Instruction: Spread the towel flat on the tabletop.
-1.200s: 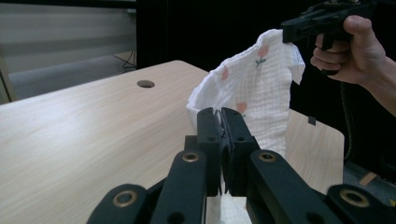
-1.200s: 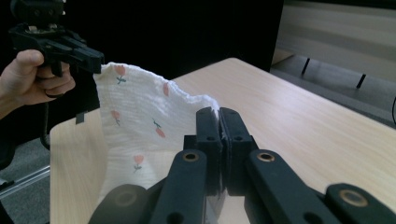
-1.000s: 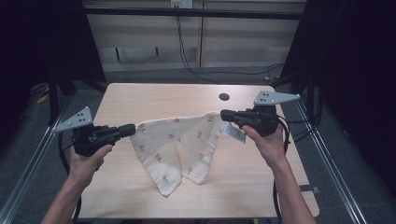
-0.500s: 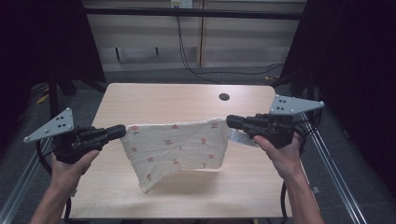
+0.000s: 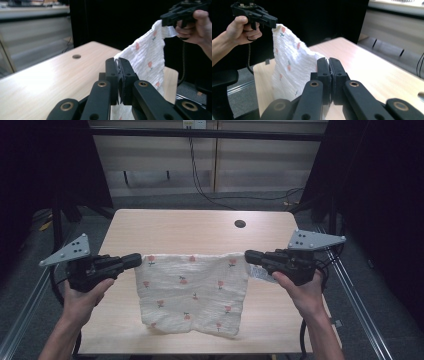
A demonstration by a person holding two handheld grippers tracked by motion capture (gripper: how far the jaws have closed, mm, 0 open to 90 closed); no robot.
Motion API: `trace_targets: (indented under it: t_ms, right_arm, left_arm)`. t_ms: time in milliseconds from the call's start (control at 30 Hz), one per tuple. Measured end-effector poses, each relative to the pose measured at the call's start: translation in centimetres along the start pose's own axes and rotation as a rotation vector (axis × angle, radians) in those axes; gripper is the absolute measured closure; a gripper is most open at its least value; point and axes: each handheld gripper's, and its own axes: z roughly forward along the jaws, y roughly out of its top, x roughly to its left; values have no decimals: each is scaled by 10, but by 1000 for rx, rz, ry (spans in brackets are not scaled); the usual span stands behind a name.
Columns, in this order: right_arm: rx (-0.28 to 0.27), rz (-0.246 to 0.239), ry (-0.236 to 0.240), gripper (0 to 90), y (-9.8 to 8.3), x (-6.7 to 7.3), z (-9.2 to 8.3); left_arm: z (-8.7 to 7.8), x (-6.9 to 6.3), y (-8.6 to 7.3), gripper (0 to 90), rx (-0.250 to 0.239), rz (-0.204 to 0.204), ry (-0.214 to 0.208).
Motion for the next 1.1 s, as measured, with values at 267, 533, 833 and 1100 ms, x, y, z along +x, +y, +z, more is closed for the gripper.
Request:
trace_targets:
  t_ms: [267,533,833,1100]
  right_arm:
    - [35,65,-27,883,-23,-27,17]
    - [49,92,-51,882,-35,-47,33]
    - [90,122,-73,882,-46,-71,64]
    - [116,150,-95,882,-61,-88,83]
  left_arm:
    - [26,24,-23,875,38,-83,14]
    - [29,33,-39,874,63,-109,32]
    - [40,53,-49,874,84,-148,57]
    - [60,75,-67,874,126,-190,76]
